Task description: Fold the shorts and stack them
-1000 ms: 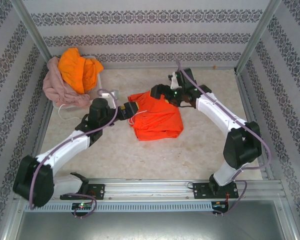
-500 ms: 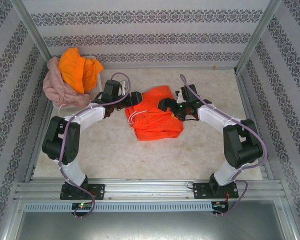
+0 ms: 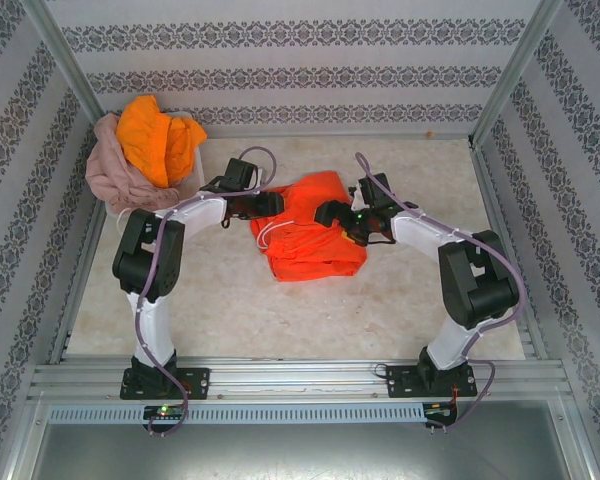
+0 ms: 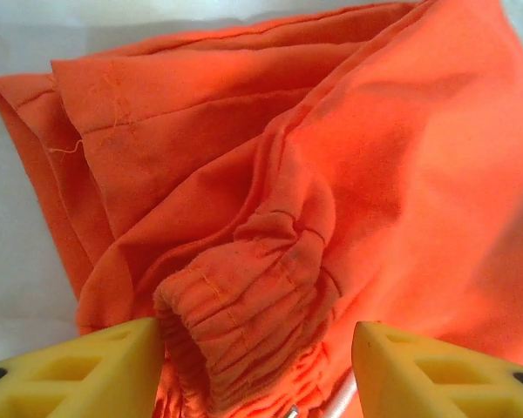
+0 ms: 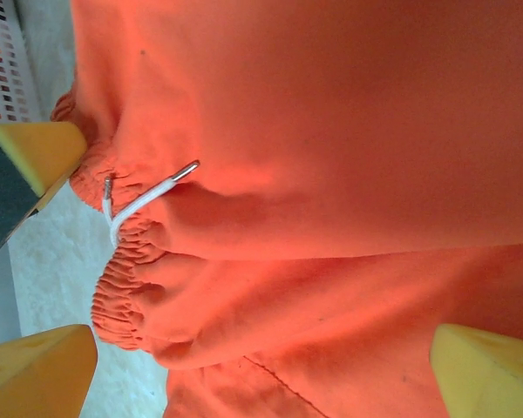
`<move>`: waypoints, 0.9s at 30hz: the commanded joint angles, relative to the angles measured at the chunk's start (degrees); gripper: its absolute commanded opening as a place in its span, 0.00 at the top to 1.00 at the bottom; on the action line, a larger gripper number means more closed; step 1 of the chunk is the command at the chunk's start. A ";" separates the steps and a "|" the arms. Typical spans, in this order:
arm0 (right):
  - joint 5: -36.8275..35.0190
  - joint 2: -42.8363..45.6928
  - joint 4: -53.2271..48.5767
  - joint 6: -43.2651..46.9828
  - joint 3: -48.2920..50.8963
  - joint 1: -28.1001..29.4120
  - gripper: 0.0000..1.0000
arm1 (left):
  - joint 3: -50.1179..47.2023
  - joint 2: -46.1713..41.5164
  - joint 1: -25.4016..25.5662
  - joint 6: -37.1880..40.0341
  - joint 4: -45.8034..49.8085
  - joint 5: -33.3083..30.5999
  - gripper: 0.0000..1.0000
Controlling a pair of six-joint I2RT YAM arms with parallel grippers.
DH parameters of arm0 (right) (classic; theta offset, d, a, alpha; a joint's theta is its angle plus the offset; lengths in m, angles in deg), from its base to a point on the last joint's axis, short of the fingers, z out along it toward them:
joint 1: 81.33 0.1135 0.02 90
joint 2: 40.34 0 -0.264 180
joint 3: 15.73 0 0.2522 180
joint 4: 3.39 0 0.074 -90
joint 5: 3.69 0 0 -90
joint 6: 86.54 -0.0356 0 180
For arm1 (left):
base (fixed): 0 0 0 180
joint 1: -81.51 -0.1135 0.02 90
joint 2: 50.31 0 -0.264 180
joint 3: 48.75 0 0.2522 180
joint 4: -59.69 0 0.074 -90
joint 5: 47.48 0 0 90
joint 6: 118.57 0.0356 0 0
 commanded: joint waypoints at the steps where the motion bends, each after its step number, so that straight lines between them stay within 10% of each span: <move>1: 1.14 -1.64 1.46 -0.38 1.37 -0.33 0.02 | 2.47 1.89 -0.33 2.19 2.92 -0.96 0.48; 10: 0.37 -2.17 2.96 -0.29 5.47 -0.37 0.02 | 4.29 -1.75 -0.33 3.15 4.99 -1.77 1.00; 27: 1.06 -2.28 5.12 -1.17 10.17 0.41 0.02 | -1.13 0.01 -4.66 4.38 6.15 -3.31 1.00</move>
